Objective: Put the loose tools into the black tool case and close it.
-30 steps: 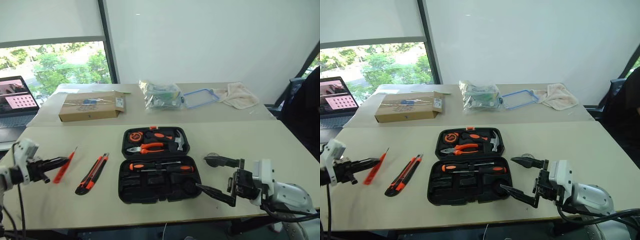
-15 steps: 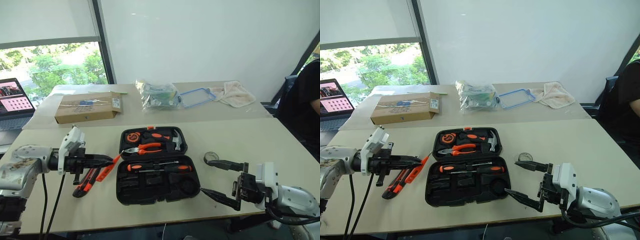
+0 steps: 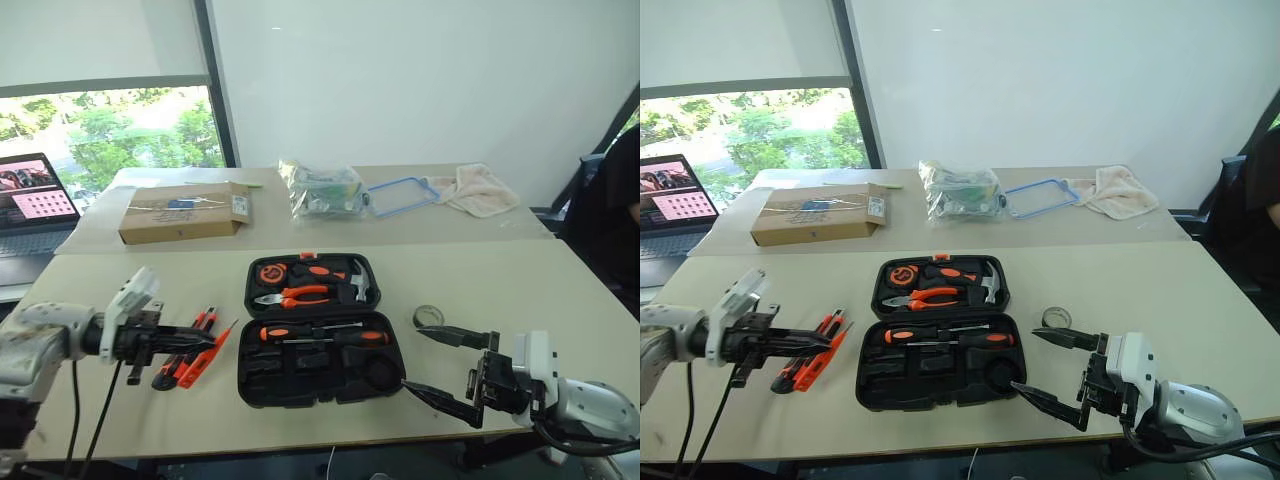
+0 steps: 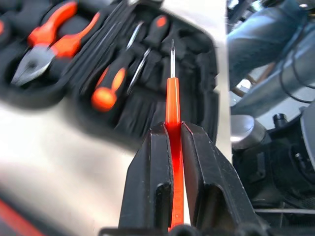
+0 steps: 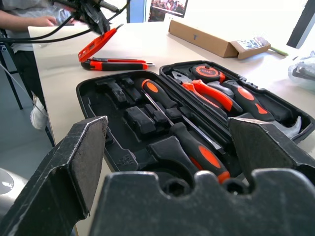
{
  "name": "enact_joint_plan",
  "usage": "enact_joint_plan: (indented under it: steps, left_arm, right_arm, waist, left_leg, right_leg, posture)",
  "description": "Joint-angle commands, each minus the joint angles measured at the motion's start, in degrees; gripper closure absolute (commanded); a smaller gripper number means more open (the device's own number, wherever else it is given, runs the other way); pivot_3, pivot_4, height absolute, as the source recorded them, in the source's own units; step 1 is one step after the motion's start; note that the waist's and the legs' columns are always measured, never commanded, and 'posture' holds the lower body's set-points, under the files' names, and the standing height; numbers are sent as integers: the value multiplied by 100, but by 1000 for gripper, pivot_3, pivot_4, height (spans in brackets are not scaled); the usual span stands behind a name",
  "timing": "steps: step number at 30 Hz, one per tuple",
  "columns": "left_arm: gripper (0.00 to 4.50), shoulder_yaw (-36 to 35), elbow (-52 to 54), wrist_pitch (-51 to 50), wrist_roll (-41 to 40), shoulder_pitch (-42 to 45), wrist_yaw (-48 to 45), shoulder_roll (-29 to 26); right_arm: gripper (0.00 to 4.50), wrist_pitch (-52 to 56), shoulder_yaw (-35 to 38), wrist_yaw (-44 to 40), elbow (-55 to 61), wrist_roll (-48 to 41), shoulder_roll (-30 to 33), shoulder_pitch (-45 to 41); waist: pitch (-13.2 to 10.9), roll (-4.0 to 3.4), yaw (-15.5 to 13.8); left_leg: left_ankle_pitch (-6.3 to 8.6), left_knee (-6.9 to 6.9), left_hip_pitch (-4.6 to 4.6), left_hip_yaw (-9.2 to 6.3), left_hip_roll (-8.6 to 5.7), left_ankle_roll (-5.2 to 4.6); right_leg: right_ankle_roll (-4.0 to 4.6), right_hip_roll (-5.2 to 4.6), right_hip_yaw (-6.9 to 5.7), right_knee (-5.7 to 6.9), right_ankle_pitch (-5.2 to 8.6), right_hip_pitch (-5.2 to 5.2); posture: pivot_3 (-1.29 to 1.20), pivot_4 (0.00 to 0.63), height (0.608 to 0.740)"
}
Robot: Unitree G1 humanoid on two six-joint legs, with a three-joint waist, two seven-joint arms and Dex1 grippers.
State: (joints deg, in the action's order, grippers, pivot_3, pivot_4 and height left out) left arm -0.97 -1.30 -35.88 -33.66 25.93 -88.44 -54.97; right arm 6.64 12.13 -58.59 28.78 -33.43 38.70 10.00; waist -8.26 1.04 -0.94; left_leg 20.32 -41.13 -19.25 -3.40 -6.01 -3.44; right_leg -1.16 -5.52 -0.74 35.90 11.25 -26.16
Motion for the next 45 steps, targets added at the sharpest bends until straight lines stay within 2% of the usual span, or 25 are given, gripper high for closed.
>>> enact_joint_plan:
  steps: [1,6,11,14,20,24,34,40,45]
  left_arm:
    - [4274,744,180,-18,404,797,-157,149]
    - [4274,1714,-105,303,1040,1695,-350,572]
    - [4274,2064,-467,509,1428,2023,-400,816]
    - [4274,2300,-756,1015,1765,2081,-405,878]
    - [4274,2399,-1122,1339,2058,2220,-406,1124]
    - [4274,2492,-1122,1215,2153,2217,-405,1234]
    - [4274,2569,-1276,1292,2703,2097,282,1786]
    - [4274,2547,-1160,1187,2754,2001,334,1805]
    - [4274,2515,-1122,1205,2851,2000,331,1603]
  right_arm:
    - [0,-100,119,11,137,-46,15,25]
    - [0,-127,89,81,250,-11,-39,126]
    - [0,-160,129,174,366,13,-83,273]
    - [0,-168,154,240,437,26,-105,361]
    - [0,-178,181,321,521,22,-109,467]
    - [0,-172,182,342,554,20,-113,507]
    - [0,-160,128,419,601,17,-109,498]
    - [0,-138,114,458,673,10,-122,564]
    - [0,-126,111,473,700,-3,-120,604]
  waist:
    - [0,0,8]
    - [2,-3,69]
    - [2,-3,90]
    - [2,-3,70]
    - [1,-3,52]
    - [1,-3,36]
    - [1,-2,12]
    - [1,-2,7]
    - [1,-2,19]
  left_leg:
    - [0,-4,1,1,-1,0]
    - [0,1,1,2,0,0]
    - [0,2,0,2,1,-1]
    - [0,-1,0,2,0,-1]
    - [0,-5,-1,2,0,-2]
    - [0,-11,-2,2,0,-2]
    - [0,-25,-6,1,-1,-4]
    - [0,-26,-5,1,0,-4]
    - [0,-26,-4,1,1,-4]
  right_leg:
    - [-1,-1,4,1,-3,2]
    - [-1,3,13,2,-3,-4]
    - [0,3,15,3,-3,-7]
    - [0,3,15,2,-3,-6]
    - [0,4,16,4,-3,-5]
    - [0,3,16,7,-3,-4]
    - [-4,3,17,11,-5,-2]
    - [-4,2,19,14,-5,-1]
    - [-4,3,20,16,-5,-1]
  posture:
    - [0,150,740]
    - [0,150,740]
    - [0,150,740]
    - [0,150,740]
    - [0,150,740]
    - [0,150,740]
    - [0,150,740]
    - [0,150,740]
    - [0,150,740]
